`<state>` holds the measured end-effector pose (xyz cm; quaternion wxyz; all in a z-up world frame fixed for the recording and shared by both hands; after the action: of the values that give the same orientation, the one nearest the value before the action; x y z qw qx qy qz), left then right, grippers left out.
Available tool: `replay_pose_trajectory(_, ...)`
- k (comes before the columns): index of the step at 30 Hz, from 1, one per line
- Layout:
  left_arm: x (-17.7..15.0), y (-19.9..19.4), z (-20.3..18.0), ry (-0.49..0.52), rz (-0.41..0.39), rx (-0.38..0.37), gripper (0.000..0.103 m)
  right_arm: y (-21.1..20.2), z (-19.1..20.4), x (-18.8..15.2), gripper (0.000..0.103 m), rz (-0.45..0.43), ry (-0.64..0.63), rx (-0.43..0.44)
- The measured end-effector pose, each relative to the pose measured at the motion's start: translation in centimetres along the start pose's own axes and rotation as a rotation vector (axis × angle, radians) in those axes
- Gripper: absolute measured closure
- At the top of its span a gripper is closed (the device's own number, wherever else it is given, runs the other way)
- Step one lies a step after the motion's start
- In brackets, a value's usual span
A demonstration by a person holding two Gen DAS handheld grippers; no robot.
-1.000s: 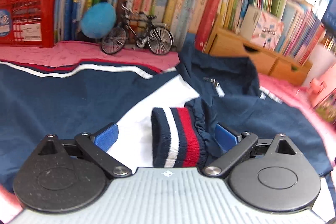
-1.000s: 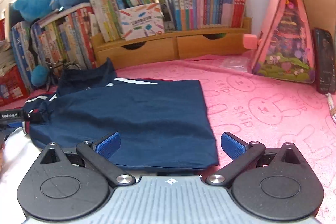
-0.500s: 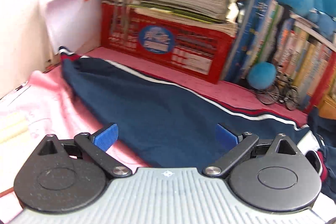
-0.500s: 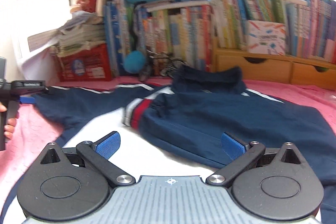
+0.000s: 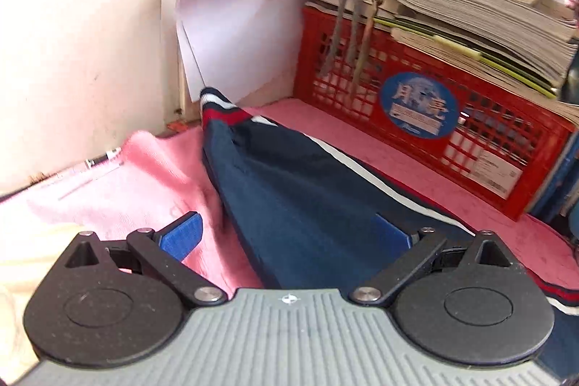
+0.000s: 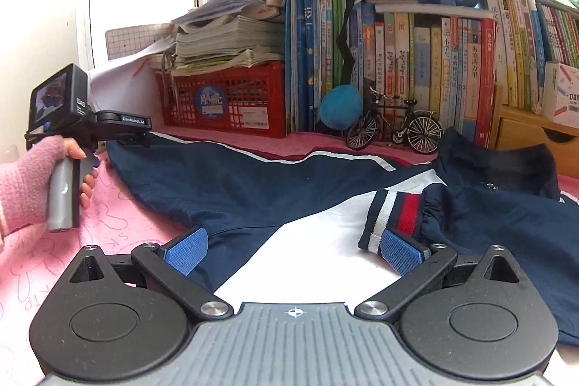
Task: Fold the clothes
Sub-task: 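Move the left gripper to the other navy sleeve and grasp its striped cuff, then carry the cuff toward the right gripper with the left gripper while the right gripper grasps it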
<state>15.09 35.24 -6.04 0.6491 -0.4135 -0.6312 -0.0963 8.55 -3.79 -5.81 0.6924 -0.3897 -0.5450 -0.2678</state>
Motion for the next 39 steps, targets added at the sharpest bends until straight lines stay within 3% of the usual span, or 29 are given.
replay_pose_trajectory(6,1.2,4.0,0.7,-0.058,0.021,0.066,0.005,-0.6,-0.4,0.0,0.0,-0.022,-0.009,0.003)
replay_pose_trajectory(7,1.4,4.6,0.8,-0.068,0.025,0.078,0.01,-0.8,-0.4,0.0,0.0,-0.023,-0.017,0.0)
replay_pose_trajectory(11,2.2,7.3,1.3,-0.107,0.039,0.122,0.061,-1.3,-0.9,0.2,0.0,-0.031,-0.014,-0.012)
replay_pose_trajectory(12,2.3,7.7,1.4,-0.114,0.038,0.13,0.069,-1.4,-1.1,0.2,0.0,-0.032,-0.01,-0.018)
replay_pose_trajectory(13,2.4,7.5,1.6,-0.117,0.03,0.131,0.085,-1.5,-1.3,0.2,0.0,-0.032,-0.006,-0.024)
replay_pose_trajectory(14,2.5,7.2,1.7,-0.123,0.015,0.128,0.093,-1.5,-1.5,0.1,0.0,-0.031,-0.002,-0.031)
replay_pose_trajectory(17,2.8,5.4,1.8,-0.145,-0.072,0.091,0.097,-1.7,-2.4,0.1,0.0,-0.034,0.013,-0.058)
replay_pose_trajectory(20,3.4,2.9,0.2,-0.087,-0.173,0.037,0.097,-2.3,-3.3,0.3,0.0,-0.046,0.033,-0.089)
replay_pose_trajectory(23,3.8,-0.8,-2.7,0.016,-0.293,-0.056,0.097,-3.4,-4.5,0.6,0.0,-0.067,0.051,-0.129)
replay_pose_trajectory(25,3.6,-4.0,-5.0,0.105,-0.379,-0.164,0.097,-4.4,-5.4,0.8,0.0,-0.082,0.068,-0.157)
replay_pose_trajectory(31,-0.1,-14.8,-11.6,0.378,-0.524,-0.596,0.097,-7.5,-8.8,1.1,0.0,-0.117,0.137,-0.249)
replay_pose_trajectory(33,-2.0,-17.8,-13.5,0.478,-0.525,-0.739,0.097,-8.7,-10.2,1.0,0.0,-0.124,0.183,-0.277)
replay_pose_trajectory(35,-4.4,-19.9,-15.0,0.58,-0.473,-0.86,0.097,-9.4,-11.5,0.8,0.0,-0.117,0.233,-0.292)
replay_pose_trajectory(39,-10.3,-21.4,-17.4,0.784,-0.331,-0.961,0.097,-9.0,-12.8,1.1,0.0,-0.088,0.317,-0.303)
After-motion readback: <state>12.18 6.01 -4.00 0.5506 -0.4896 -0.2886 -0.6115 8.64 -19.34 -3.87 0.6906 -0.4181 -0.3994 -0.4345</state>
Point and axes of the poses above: each gripper's, at about its wrist camera, not at the fingertips, and y roughly the way its jaws point, z to its left, x to its top, the point moved 1 cm from there along y, roughly the way its jaws point, and after that the axes turned 12 degrees about -z, right-handed, at the moved point
